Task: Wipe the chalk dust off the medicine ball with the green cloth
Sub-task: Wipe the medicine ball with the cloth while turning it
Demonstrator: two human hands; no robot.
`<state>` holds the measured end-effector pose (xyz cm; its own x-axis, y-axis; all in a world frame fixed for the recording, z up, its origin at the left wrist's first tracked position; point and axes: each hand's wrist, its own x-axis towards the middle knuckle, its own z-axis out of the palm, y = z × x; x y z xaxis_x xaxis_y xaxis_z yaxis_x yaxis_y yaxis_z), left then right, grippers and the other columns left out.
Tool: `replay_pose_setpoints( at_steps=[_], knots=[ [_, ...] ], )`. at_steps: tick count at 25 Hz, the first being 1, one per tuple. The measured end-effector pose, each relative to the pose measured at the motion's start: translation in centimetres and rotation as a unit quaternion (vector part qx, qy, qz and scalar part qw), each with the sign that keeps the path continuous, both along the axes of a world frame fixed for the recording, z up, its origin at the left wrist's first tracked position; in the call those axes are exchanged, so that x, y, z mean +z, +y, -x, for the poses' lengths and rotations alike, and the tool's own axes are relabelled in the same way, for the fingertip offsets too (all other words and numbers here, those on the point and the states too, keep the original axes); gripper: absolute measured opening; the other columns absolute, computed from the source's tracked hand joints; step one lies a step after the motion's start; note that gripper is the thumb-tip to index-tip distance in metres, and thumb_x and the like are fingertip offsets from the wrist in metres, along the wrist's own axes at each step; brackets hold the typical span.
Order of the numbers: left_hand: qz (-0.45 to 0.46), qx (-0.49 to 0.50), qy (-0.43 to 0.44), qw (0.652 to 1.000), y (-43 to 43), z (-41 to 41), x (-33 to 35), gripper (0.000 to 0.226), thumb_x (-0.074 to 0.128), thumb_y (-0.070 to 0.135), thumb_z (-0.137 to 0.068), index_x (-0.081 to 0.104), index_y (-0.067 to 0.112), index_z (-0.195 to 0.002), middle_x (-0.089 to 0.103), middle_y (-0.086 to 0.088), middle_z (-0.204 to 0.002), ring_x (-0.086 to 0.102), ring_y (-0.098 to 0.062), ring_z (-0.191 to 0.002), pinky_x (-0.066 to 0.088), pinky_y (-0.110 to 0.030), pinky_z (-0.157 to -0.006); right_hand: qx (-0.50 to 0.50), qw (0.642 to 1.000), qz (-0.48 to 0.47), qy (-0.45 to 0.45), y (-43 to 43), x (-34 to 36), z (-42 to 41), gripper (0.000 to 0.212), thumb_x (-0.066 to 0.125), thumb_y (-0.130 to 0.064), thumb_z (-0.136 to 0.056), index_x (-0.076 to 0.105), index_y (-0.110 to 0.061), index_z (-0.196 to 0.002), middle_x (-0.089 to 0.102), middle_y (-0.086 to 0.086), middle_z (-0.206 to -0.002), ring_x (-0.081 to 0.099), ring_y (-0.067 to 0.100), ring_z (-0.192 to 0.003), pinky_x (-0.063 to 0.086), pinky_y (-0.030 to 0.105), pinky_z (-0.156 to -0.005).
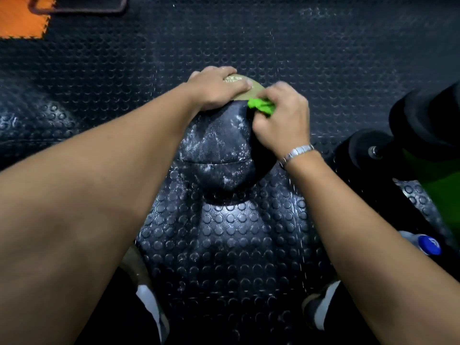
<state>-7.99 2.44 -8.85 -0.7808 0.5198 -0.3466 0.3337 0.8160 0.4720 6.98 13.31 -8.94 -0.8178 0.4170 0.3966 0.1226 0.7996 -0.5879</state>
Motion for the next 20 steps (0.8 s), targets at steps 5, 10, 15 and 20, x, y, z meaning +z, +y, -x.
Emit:
replay_pose_setpoints(
  at_steps=[5,10,15,20],
  knots=[
    [0.014,0.0,-0.007,1.0,0.0,-0.3,0.0,0.098,0.041,0.087,-0.072,0.041,0.043,-0.159,0.036,-0.001,-0.169,0.03,-0.037,-0.154,0.024,-0.047,-0.127,0.102,0.993,-0.048,0.024,-0.6,-0.9,-2.4,0.026,0.054,-0.012,-0.066,0.073,-0.011,-0.084,0.068,0.005,-0.088,0.064,0.031,-0.08,0.055,0.041,-0.066],
    [0.024,-0.01,-0.001,1.0,0.9,-0.3,0.2,0.094,0.044,0.084,-0.079,0.04,0.037,-0.16,0.036,-0.006,-0.169,0.031,-0.037,-0.154,0.023,-0.043,-0.126,0.032,0.999,-0.014,0.013,-1.4,0.0,-0.2,0.026,0.055,-0.01,-0.067,0.074,-0.011,-0.085,0.069,0.006,-0.091,0.066,0.032,-0.083,0.055,0.041,-0.068],
    [0.017,-0.013,-0.003,1.0,0.3,-0.4,0.3,0.104,0.038,0.088,-0.067,0.04,0.041,-0.159,0.038,-0.002,-0.168,0.032,-0.038,-0.153,0.026,-0.049,-0.126,0.07,0.996,-0.05,0.019,0.4,-0.5,-1.9,0.028,0.052,-0.012,-0.065,0.074,-0.01,-0.083,0.067,0.006,-0.085,0.063,0.032,-0.077,0.054,0.041,-0.063],
    [0.02,-0.012,-0.018,1.0,0.6,-0.4,0.5,0.096,0.043,0.085,-0.075,0.04,0.041,-0.16,0.038,-0.004,-0.168,0.031,-0.038,-0.153,0.025,-0.046,-0.127,0.113,0.992,-0.059,0.02,-2.7,-0.2,-1.5,0.029,0.049,-0.013,-0.068,0.074,-0.009,-0.084,0.069,0.007,-0.091,0.065,0.031,-0.086,0.055,0.037,-0.071]
  ],
)
